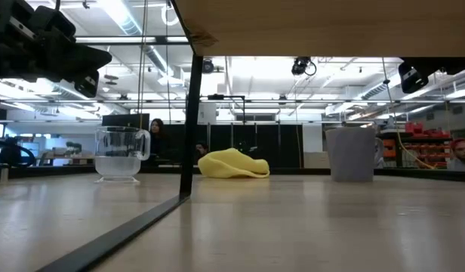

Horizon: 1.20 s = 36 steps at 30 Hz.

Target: Stack small to large cups/mugs on shelf

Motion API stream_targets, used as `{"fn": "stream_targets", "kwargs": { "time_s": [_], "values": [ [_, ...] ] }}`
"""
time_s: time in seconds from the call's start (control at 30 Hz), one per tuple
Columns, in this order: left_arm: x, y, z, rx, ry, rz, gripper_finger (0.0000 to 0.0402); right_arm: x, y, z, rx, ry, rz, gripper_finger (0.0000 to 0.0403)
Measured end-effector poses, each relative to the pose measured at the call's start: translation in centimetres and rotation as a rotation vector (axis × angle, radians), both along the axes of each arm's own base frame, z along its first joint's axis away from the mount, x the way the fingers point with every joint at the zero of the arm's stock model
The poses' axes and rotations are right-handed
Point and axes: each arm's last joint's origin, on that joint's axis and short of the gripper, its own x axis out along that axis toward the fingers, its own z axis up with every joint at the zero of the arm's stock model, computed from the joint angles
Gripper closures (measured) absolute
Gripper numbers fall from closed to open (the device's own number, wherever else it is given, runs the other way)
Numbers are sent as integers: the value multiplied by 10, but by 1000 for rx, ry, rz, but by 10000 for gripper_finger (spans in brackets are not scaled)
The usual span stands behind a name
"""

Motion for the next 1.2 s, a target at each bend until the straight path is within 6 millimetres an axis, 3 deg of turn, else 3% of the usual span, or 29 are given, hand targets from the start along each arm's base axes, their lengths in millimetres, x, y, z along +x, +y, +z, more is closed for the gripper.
{"fn": "stream_targets", "kwargs": {
  "time_s": [0.83,1.2],
  "values": [
    [-1,0,6,84,-67,15,374,0,0,0,0,0,0,341],
    [-5,0,26,-26,-274,-5,366,0,0,0,81,4,3,341]
  ]
}}
